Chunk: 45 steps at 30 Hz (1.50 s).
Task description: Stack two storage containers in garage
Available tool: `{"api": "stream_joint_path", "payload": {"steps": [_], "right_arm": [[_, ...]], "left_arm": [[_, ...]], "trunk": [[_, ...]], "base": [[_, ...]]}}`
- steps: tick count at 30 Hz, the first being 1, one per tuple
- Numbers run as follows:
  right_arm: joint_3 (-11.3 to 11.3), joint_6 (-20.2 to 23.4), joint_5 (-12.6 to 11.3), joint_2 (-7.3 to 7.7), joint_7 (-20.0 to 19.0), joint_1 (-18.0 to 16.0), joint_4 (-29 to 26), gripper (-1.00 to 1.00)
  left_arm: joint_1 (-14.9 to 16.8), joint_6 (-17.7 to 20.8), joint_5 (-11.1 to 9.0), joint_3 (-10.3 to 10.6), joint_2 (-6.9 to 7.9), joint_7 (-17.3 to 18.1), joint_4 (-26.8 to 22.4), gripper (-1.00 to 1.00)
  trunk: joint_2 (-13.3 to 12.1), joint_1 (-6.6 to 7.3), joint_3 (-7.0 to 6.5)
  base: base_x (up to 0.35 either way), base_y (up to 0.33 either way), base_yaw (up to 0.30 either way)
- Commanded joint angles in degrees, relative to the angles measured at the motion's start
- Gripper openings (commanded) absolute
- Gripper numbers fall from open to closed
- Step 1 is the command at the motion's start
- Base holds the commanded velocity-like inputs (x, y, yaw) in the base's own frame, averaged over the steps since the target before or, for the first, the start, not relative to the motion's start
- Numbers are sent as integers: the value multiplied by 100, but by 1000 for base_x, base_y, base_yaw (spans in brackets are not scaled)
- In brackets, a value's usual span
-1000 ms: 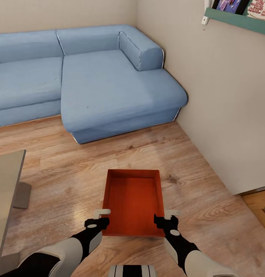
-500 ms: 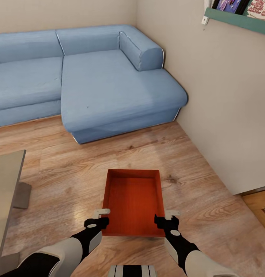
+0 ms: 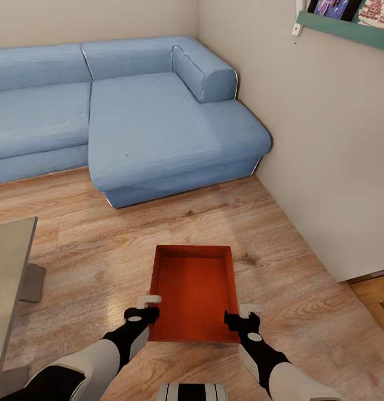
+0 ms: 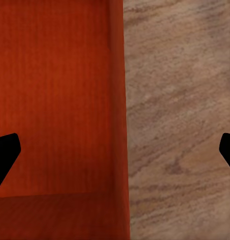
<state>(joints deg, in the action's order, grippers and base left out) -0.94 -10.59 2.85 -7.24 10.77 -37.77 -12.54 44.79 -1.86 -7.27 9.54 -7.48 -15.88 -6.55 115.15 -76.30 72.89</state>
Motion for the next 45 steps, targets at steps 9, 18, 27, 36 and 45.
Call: {"api": "stream_joint_path", "payload": {"steps": [9,18,27,36,45], "right_arm": [[-3,-14,32,2,22,-3,6,100],[-3,-25,39,36,22,-2,6,100],[-3,-31,42,47,22,-2,6,100],[-9,-29,29,42,22,-2,6,100],[-12,-31,40,46,22,-2,6,100]], "left_arm": [[3,-44,193,159,-2,-29,41,100],[3,-59,142,158,-9,-83,97,100],[3,-77,120,147,-43,-91,108,100],[3,-76,85,130,-54,-91,130,100],[3,-78,82,117,-59,-90,128,100]], "trunk": [[1,1,3],[1,1,3],[1,1,3],[1,1,3],[1,1,3]], "base": [[0,0,0],[0,0,0],[0,0,0],[0,0,0],[0,0,0]]}}
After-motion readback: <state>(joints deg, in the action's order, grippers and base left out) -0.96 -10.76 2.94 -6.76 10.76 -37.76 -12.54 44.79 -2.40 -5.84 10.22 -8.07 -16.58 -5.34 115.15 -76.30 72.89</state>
